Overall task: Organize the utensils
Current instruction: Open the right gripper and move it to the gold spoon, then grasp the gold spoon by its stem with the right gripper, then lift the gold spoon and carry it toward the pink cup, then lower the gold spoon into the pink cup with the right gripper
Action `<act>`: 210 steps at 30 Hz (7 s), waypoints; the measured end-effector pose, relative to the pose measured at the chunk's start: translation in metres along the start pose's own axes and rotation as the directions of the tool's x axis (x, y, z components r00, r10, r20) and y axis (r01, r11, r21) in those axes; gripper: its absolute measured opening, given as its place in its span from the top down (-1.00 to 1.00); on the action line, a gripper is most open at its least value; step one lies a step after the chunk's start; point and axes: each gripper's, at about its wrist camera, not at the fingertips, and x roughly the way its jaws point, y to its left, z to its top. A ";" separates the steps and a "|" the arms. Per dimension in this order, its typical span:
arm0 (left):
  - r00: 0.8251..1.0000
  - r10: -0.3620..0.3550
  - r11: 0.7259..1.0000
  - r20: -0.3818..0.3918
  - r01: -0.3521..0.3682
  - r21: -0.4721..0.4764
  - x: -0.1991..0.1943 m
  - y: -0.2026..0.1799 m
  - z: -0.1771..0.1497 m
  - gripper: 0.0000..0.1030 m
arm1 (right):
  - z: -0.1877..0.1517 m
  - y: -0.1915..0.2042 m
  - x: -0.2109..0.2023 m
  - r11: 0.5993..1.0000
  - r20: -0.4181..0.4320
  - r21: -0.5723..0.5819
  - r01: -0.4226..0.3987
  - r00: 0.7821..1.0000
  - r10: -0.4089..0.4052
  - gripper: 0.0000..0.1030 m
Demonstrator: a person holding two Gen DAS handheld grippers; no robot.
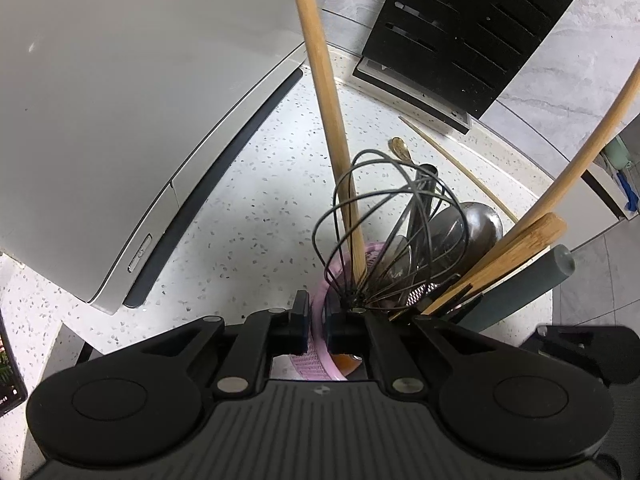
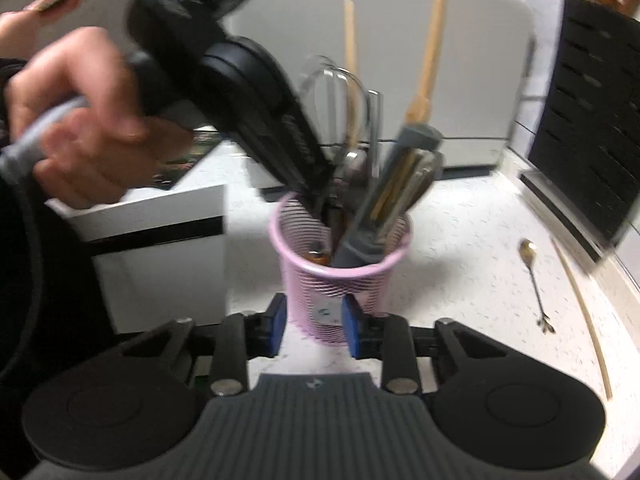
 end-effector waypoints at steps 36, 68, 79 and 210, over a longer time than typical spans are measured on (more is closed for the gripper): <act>0.999 0.043 0.999 0.026 -0.043 -0.003 -0.001 -0.007 0.002 0.61 | -0.030 -0.175 0.045 0.934 0.001 0.235 0.271 0.960 -0.279 0.41; 0.997 0.073 0.997 0.022 -0.073 0.002 0.003 -0.014 0.002 0.59 | -0.050 -0.160 0.032 0.953 -0.118 0.110 0.284 0.955 -0.271 0.98; 0.997 0.073 0.997 0.019 -0.073 0.006 0.003 -0.013 0.002 0.56 | -0.088 -0.146 -0.013 0.966 -0.145 0.042 0.257 0.958 -0.249 0.98; 1.000 0.011 1.000 -0.009 -0.011 -0.001 0.009 -0.005 0.004 0.48 | 0.094 -0.033 -0.046 0.997 0.132 0.006 0.079 0.988 -0.079 1.00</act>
